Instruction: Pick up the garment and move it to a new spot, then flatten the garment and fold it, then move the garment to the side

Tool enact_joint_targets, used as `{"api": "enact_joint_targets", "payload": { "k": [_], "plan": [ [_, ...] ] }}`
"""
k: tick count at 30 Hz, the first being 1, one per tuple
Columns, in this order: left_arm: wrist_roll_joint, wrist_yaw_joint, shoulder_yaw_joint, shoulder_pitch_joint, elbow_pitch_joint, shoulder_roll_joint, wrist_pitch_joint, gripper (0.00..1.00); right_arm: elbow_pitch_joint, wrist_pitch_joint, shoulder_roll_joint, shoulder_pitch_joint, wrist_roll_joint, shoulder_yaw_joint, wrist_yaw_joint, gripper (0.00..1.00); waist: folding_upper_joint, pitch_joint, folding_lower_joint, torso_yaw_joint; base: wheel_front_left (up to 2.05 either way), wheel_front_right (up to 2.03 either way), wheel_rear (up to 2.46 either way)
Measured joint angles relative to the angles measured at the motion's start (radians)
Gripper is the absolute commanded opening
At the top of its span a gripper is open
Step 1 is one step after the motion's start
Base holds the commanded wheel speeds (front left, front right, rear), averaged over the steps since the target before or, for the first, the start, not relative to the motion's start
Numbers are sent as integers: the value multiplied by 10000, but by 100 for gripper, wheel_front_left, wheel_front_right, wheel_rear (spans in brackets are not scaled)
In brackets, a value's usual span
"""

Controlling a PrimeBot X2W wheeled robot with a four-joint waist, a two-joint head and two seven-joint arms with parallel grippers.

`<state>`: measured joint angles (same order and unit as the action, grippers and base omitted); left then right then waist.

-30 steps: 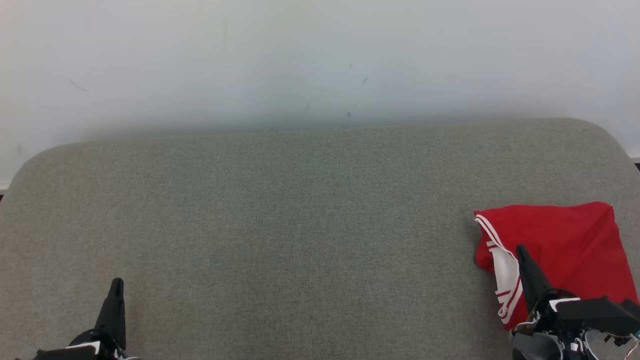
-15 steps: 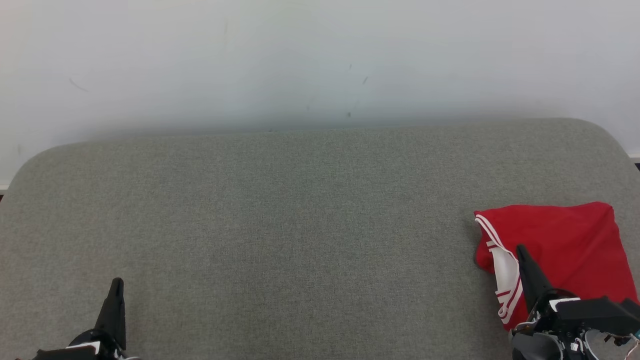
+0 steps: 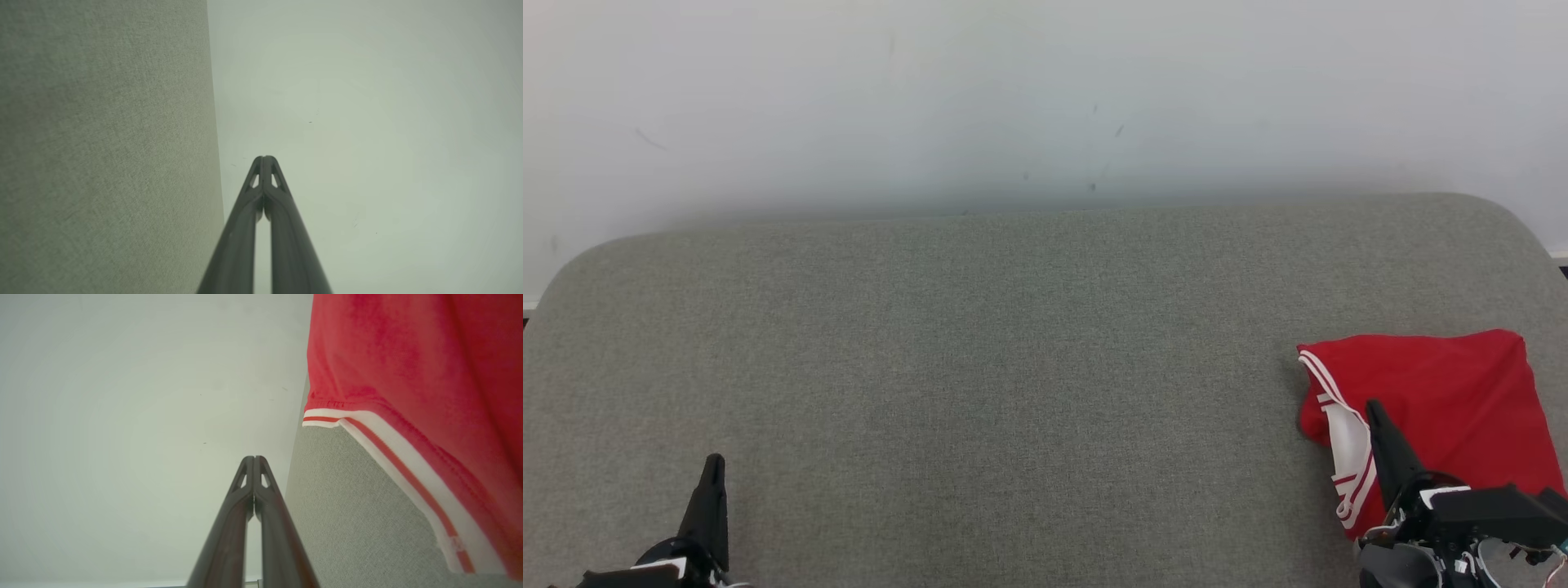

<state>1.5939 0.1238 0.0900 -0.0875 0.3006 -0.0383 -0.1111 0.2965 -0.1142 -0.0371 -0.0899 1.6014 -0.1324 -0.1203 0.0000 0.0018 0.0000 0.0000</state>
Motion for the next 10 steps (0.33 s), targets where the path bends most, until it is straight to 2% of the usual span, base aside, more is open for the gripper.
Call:
{"api": "enact_joint_targets", "payload": {
  "k": [10],
  "plan": [
    [0,0,0,0,-2,0,0,0,-2,0,0,0,0,0,0,0,1,1,0,0,0,0,0]
  ]
}}
